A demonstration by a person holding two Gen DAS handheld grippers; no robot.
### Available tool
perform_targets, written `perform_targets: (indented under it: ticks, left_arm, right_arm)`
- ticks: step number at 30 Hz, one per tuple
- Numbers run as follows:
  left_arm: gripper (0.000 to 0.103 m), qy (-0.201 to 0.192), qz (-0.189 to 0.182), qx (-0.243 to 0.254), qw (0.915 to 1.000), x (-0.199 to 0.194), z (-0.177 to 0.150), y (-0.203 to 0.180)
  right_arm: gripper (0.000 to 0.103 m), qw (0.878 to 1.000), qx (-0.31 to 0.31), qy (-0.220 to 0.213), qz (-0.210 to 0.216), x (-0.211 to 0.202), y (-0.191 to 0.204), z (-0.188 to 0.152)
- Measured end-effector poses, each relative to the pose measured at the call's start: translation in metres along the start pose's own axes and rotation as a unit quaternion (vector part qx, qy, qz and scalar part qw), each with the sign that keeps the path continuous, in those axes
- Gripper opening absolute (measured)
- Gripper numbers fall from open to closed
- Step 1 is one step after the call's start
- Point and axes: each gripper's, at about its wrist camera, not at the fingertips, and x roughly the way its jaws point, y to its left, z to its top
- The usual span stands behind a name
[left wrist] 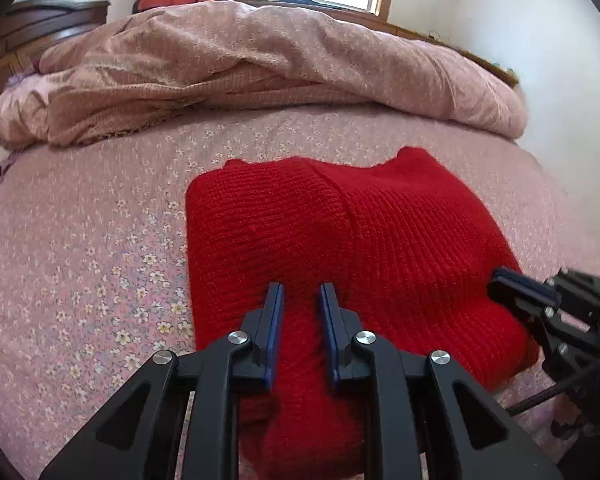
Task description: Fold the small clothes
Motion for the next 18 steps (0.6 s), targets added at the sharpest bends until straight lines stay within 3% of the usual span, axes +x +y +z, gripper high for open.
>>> perform_targets:
  ticks: [6,12,18]
  left_arm:
    - [0.014,-0.014,0.004,0.003,0.9999,-0.008,-0.005,0.000]
    - [0.014,-0.019,0.011,0.004,0.9997,-0.022,-0.007,-0.007]
    - [0.014,-0.004,0.005,-0.005,1.0000,-0.014,-0.005,-0.001]
  right_arm:
    - [0.004,1.000,0.004,-0.012,-0.004,-0.005,0.002,-0.001]
    - [0.004,0.997,0.026,-0.068,-0.001,-0.037,-0.001,0.004]
    - [0.004,0.998,0.066,-0.024,-0.003,-0.017,-0.018,-0.001]
